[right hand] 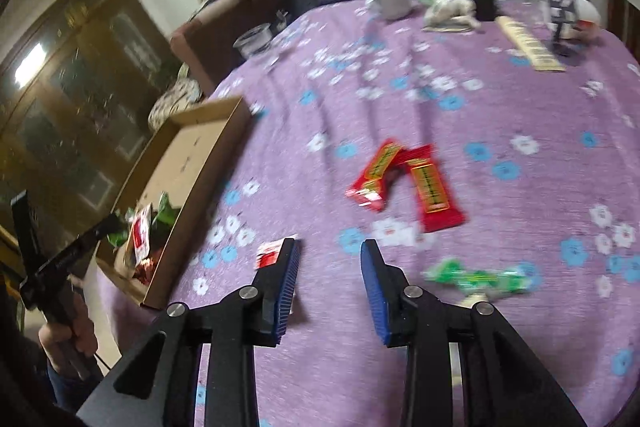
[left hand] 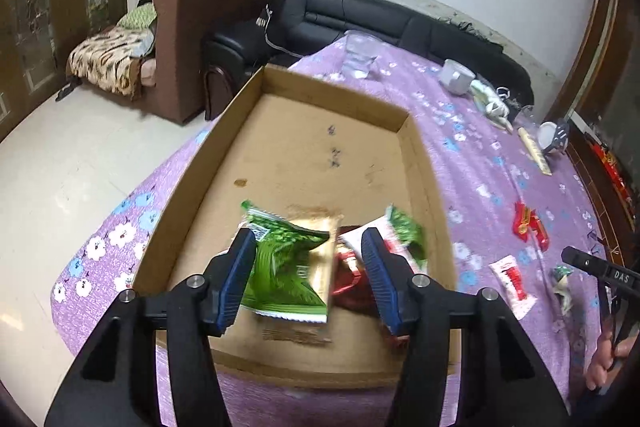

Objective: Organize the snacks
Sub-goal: 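Grasp a red-white sachet with the left gripper while the right moves to the white-wrapped cake, then grasp the white-wrapped cake with the right gripper, then carry the sachet and white cake over the box with both grippers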

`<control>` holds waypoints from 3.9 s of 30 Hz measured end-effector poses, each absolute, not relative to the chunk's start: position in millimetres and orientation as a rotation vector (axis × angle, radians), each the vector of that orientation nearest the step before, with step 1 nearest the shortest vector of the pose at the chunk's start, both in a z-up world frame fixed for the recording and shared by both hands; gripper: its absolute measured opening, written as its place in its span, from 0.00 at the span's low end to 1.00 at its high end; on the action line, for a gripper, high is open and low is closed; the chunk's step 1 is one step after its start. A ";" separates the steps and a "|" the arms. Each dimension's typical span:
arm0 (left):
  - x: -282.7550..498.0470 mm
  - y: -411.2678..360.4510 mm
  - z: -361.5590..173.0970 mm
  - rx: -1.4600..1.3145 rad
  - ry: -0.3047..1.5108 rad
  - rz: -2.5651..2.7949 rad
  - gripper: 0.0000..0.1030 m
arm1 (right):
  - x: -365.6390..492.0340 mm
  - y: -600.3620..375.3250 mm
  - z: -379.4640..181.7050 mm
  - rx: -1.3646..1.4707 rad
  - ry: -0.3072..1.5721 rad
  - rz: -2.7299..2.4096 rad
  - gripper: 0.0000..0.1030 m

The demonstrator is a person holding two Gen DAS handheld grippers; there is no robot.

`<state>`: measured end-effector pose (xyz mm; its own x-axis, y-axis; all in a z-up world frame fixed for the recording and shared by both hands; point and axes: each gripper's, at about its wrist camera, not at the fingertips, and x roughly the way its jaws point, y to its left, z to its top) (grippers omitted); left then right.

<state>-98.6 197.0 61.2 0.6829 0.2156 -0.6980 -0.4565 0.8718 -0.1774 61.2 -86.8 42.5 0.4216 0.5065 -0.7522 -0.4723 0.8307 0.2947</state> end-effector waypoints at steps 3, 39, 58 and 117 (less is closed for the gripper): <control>-98.3 183.0 70.7 -0.347 0.711 0.352 0.52 | 67.3 -115.6 44.2 0.103 0.945 0.568 0.40; 8.5 -4.9 13.1 -0.122 0.967 0.027 0.27 | 61.2 -168.5 21.6 0.084 0.965 0.532 0.48; 8.7 1.3 10.5 -0.067 0.931 -0.005 0.30 | 35.1 -132.0 17.6 -0.070 0.854 0.591 0.24; -93.5 189.2 44.9 -0.302 0.678 0.272 0.26 | -23.1 96.6 48.2 -0.185 0.874 0.796 0.24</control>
<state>-93.5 189.2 44.9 0.7466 0.1476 -0.6487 -0.3420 0.9216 -0.1838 -23.1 96.6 48.2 0.3812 0.5476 -0.7449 -0.6907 0.7042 0.1642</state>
